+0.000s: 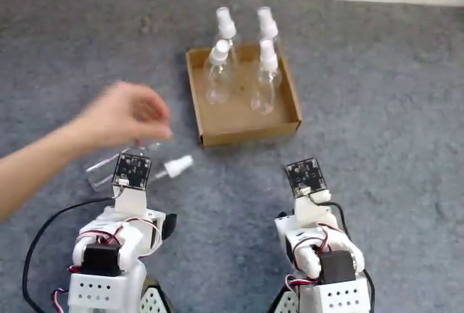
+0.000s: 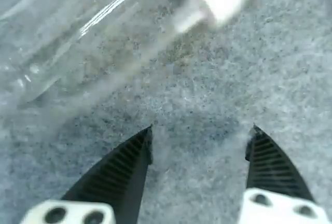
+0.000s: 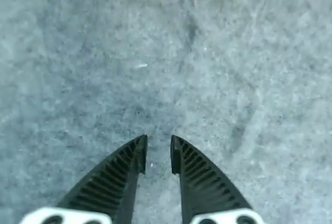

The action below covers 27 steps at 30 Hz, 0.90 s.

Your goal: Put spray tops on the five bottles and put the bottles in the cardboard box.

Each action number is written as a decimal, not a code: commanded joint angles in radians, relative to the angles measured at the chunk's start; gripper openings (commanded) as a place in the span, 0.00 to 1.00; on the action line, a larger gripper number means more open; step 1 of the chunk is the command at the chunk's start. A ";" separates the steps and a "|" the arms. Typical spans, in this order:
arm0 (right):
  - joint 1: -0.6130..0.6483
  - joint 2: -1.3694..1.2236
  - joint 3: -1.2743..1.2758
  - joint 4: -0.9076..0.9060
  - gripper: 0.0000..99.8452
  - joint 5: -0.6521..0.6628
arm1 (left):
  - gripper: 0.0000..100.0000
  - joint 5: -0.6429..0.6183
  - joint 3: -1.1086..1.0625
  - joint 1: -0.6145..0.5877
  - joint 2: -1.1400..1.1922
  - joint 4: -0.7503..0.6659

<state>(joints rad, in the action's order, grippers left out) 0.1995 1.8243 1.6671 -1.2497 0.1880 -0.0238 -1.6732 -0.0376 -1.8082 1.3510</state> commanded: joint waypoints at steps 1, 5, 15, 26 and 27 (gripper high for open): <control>-0.007 0.015 0.148 -0.005 0.03 0.009 | 0.24 -0.006 -0.022 0.021 -0.012 0.008; -0.007 0.015 0.148 -0.005 0.03 0.009 | 0.24 -0.006 -0.022 0.021 -0.012 0.008; -0.007 0.015 0.148 -0.005 0.03 0.009 | 0.24 -0.006 -0.022 0.021 -0.012 0.008; -0.013 0.015 0.148 -0.005 0.03 0.009 | 0.24 -0.006 -0.022 0.019 -0.010 0.006; -0.013 0.015 0.148 -0.005 0.03 0.009 | 0.24 -0.006 -0.022 0.019 -0.010 0.006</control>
